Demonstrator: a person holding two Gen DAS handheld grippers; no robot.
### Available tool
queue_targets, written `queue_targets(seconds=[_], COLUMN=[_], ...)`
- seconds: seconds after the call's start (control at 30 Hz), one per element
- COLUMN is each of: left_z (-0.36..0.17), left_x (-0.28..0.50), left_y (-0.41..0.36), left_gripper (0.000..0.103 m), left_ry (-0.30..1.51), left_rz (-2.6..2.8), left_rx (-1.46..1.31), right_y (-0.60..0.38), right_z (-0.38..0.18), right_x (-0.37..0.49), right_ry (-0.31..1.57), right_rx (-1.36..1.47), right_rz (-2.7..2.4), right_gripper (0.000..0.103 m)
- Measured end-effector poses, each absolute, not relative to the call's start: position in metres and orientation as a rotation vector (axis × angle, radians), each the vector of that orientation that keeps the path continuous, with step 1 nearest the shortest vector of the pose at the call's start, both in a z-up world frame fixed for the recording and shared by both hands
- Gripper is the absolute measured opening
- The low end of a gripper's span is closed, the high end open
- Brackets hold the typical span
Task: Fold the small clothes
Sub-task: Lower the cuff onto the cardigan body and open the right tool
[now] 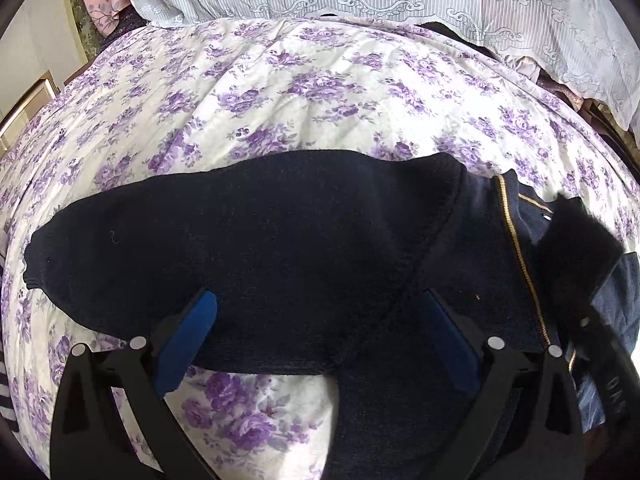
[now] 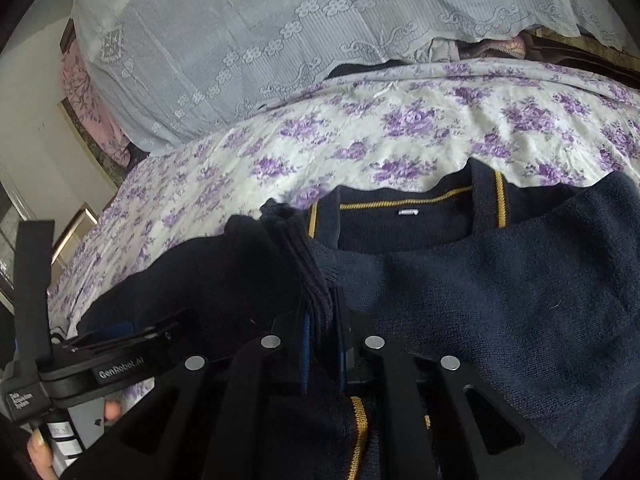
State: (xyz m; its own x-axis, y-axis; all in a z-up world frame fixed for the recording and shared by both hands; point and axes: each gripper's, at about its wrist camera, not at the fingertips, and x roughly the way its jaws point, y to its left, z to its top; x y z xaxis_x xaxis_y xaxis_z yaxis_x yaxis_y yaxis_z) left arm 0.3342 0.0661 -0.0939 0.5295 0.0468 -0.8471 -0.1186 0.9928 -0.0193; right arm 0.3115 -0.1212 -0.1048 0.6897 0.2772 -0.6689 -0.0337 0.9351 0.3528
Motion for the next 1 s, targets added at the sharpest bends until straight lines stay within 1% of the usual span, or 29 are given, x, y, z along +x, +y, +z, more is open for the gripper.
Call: queue_targets(seconds=[0.07,0.1,0.13,0.2,0.3,0.4,0.5,0.53,0.57,0.6,0.63,0.87,0.93,1.0], left_z=[-0.094,-0.094,-0.094,-0.093,-0.088,-0.074,-0.062,-0.059,-0.057,-0.056,-0.056,-0.071,-0.089,-0.113], left_x=[0.334,0.334,0.334,0.334,0.331,0.324,0.316,0.314,0.312,0.311,0.310,0.306,0.314,0.326], left_y=[0.067,0.067,0.067,0.068,0.071,0.073,0.068,0.064,0.059,0.054,0.045,-0.015,-0.028,-0.035], left_gripper=[0.099,0.099,0.099,0.099,0.099,0.099,0.099,0.099,0.099,0.099,0.099,0.099,0.099,0.099], left_ry=[1.008,1.008,1.007,1.006,0.988,0.925,0.861,0.844,0.832,0.822,0.813,0.774,0.839,0.943], left_rz=[0.100,0.100,0.100,0.097,0.087,0.071,0.039,0.022,0.008,-0.007,-0.030,-0.092,-0.080,-0.051], left_rx=[-0.079,-0.079,-0.081,-0.087,-0.111,-0.144,-0.159,-0.155,-0.148,-0.140,-0.125,0.076,0.144,0.202], right_y=[-0.118,-0.117,-0.116,-0.112,-0.109,-0.113,-0.130,-0.140,-0.152,-0.166,-0.182,-0.291,-0.311,-0.321], right_z=[-0.111,-0.112,-0.111,-0.107,-0.095,-0.081,-0.066,-0.061,-0.056,-0.052,-0.050,-0.057,-0.065,-0.076], right_x=[0.314,0.313,0.312,0.308,0.297,0.284,0.268,0.264,0.262,0.259,0.258,0.261,0.266,0.276], right_ry=[0.831,0.839,0.840,0.843,0.833,0.818,0.761,0.738,0.718,0.701,0.689,0.662,0.671,0.698], right_rx=[0.317,0.316,0.316,0.301,0.279,0.274,0.268,0.277,0.293,0.310,0.328,0.472,0.515,0.527], right_rz=[0.187,0.196,0.213,0.243,0.290,0.341,0.325,0.306,0.282,0.254,0.218,-0.035,-0.069,-0.084], right_gripper=[0.018,0.024,0.033,0.040,0.042,0.042,0.040,0.037,0.032,0.020,0.017,0.016,0.016,0.016])
